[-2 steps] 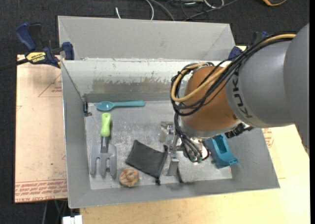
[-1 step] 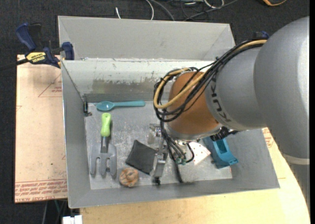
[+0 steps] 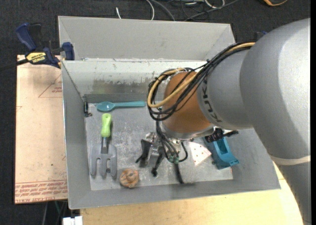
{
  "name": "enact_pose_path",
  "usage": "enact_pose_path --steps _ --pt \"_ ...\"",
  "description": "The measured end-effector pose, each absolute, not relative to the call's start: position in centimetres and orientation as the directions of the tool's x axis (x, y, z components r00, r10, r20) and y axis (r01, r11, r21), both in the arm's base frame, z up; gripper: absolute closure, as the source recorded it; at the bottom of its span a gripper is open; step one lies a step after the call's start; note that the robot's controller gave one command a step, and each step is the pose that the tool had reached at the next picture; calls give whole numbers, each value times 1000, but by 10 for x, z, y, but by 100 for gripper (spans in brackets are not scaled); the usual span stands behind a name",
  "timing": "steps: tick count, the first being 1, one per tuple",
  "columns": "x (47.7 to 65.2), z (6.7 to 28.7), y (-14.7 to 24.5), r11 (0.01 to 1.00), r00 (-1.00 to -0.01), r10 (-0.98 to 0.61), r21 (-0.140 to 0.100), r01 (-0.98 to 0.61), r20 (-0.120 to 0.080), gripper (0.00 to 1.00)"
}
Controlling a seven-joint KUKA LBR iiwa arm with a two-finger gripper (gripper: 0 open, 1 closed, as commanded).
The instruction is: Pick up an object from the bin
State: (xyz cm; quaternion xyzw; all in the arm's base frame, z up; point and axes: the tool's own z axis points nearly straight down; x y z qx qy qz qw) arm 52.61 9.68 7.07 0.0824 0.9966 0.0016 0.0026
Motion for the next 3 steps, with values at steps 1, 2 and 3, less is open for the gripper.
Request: enact_pose_path --steps 1,2,3 --pt "526 71 97 986 -986 164 4 164 -5 100" --pt "520 114 89 997 -997 82 2 82 -3 100" --pt "528 180 89 999 -999 42 2 42 -3 100"
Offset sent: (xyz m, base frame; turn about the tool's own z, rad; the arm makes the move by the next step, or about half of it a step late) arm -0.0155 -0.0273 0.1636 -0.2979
